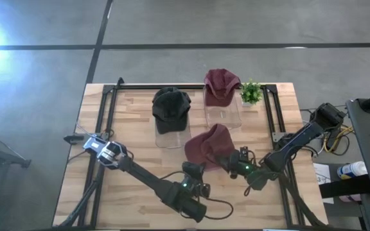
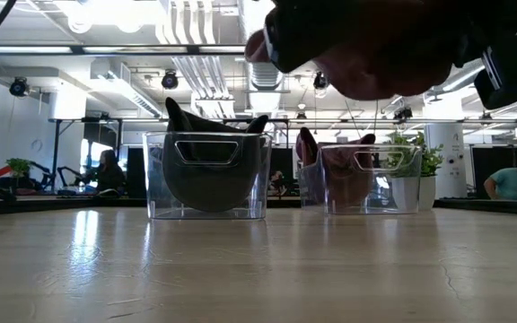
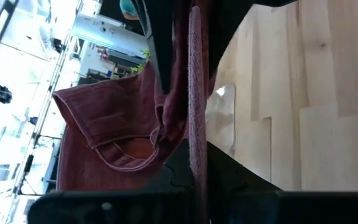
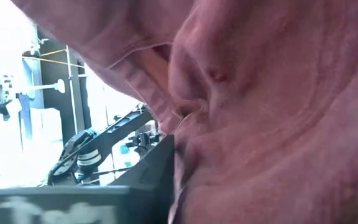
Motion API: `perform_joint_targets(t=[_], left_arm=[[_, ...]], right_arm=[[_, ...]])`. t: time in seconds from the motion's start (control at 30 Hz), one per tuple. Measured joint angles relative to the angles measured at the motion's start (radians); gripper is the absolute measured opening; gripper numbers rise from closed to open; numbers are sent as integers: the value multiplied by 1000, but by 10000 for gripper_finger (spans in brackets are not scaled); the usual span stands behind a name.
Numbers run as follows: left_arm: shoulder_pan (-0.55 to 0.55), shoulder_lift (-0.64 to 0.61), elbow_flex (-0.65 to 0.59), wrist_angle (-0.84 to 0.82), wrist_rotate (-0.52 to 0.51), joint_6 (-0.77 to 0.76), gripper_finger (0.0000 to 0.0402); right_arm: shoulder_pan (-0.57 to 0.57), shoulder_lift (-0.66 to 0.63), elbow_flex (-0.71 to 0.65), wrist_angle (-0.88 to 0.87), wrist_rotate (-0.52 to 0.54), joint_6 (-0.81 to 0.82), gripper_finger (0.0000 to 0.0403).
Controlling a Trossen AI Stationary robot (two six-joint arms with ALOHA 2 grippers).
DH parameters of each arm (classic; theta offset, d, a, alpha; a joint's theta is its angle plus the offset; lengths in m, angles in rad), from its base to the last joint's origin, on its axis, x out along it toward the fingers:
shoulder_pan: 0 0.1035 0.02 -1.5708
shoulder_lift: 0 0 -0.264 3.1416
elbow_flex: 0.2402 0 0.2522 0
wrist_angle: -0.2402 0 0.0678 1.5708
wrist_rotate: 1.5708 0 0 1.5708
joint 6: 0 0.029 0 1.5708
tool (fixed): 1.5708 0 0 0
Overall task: Pick & Place hat
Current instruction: Put the red cap into the right transparent bin
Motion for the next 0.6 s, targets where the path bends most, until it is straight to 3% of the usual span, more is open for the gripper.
perform_joint_targets(t=[0.3, 0.6], left_arm=[[3, 1, 0, 36, 27, -30, 29], [-32, 1, 0, 29, 0, -159, 89]], right_arm=[[0, 0, -26, 2, 7, -64, 25], [0, 0, -68, -1, 35, -96, 15]])
